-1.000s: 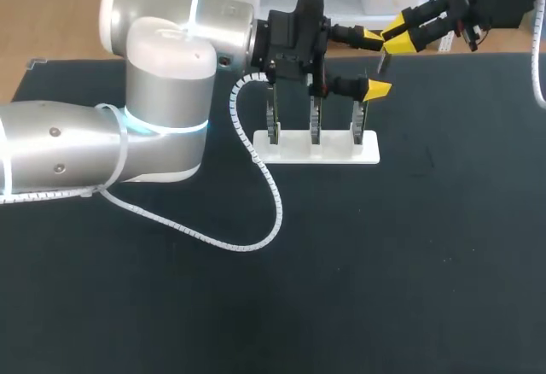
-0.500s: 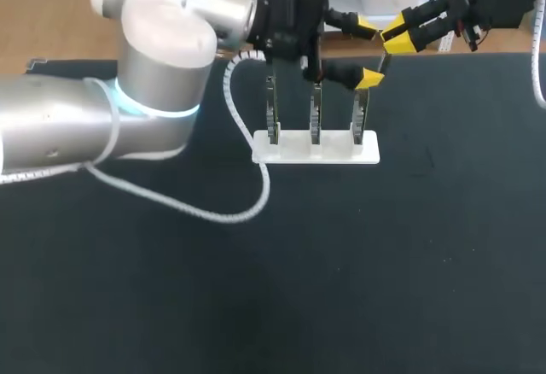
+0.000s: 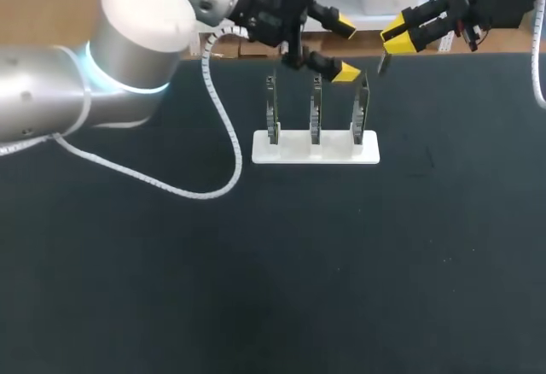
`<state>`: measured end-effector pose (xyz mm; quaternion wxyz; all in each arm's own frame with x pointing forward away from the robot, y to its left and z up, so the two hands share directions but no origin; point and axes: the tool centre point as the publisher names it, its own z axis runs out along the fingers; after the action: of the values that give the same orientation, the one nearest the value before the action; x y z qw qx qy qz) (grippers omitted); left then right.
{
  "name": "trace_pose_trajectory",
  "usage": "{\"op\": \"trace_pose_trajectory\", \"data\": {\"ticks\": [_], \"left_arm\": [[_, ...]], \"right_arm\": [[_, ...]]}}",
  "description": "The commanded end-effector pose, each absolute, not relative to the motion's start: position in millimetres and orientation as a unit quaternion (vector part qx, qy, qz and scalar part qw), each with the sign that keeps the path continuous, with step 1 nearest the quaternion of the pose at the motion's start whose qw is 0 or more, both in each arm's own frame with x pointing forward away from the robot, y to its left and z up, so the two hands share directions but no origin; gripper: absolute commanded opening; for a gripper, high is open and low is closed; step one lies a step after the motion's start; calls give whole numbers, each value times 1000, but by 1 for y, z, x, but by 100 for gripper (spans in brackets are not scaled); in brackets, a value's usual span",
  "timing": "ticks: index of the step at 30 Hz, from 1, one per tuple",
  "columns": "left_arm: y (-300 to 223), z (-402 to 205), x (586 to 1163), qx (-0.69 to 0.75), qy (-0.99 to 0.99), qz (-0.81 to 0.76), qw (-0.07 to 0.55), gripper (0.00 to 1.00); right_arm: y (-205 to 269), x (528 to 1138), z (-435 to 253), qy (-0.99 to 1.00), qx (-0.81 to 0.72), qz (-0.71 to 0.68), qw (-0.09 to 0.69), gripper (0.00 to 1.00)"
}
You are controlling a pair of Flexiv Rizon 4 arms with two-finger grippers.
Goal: Pick up the optical module with the left hand, and insert it into the network port with the right hand.
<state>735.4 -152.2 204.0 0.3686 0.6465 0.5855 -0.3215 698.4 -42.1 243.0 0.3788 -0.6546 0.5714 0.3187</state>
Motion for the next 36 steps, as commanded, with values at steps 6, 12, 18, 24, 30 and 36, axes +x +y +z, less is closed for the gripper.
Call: {"op": "trace_pose_trajectory", "data": {"ticks": [6, 12, 18, 24, 30, 36], "left_arm": [[-134, 208, 742, 653, 613, -287, 340, 100], [-134, 207, 741, 651, 606, -302, 342, 100], [-134, 207, 741, 651, 606, -302, 342, 100], [-134, 207, 741, 651, 606, -302, 342, 100], [-134, 207, 741, 651, 606, -302, 342, 100], [-134, 207, 741, 651, 606, -302, 342, 100]], "right_arm": [[-43, 697, 243, 572, -654, 317, 380, 0], [-43, 697, 243, 572, -654, 317, 380, 0], [-43, 697, 243, 572, -654, 317, 380, 0], [-43, 697, 243, 572, -654, 317, 380, 0], [-40, 695, 243, 574, -659, 315, 370, 0], [-37, 690, 237, 590, -663, 314, 336, 0]]}}
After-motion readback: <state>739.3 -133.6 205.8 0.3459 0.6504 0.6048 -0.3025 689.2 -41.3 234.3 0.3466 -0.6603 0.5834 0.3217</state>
